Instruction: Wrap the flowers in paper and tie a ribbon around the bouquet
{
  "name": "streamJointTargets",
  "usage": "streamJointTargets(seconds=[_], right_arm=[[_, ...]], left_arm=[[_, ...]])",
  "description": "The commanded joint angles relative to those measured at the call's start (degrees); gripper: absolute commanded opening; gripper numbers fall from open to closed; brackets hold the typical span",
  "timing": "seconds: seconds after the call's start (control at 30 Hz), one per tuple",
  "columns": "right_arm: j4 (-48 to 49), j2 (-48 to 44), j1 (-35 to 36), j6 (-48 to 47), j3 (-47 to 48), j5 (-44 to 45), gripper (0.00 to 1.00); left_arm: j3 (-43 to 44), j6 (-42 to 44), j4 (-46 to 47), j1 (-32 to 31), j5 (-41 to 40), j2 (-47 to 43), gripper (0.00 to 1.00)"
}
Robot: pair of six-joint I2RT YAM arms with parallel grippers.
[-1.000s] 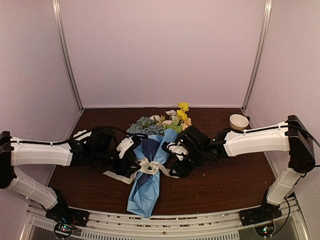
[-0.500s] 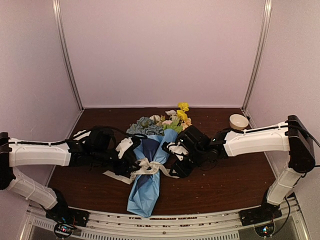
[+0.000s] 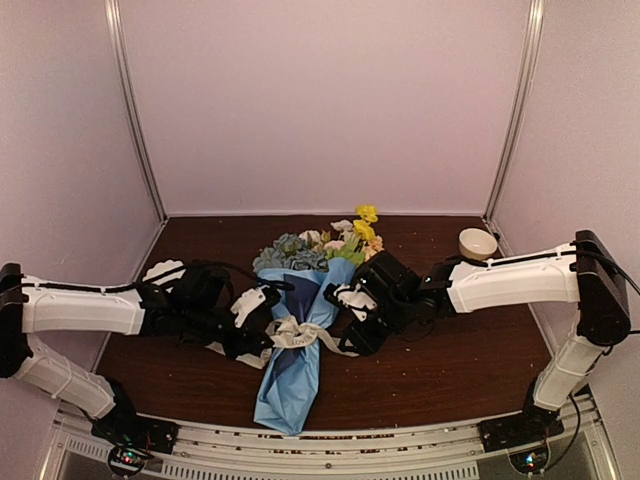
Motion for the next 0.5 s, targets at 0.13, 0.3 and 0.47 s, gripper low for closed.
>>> streamJointTargets(seconds=[0.13,0.3,0.47], right_arm=[[-0.34,-0.09,-0.25,0.33,-0.96,0.00,0.45],[-0.37,0.11,-0.26,0.31,-0.81,0.23,0.45],[-0.20,0.10,-0.57,0.30,-0.74,0.35,0.45]], left_arm=[[-4.72,-6.44,1.28,-0.21,1.34,-7.58,0.00],[-7.19,-12.18,-0.54,-2.44,1.59,-11.39,0.00],[-7.81,-17.39,-5.27,-6.17,2.57,-11.63,0.02]])
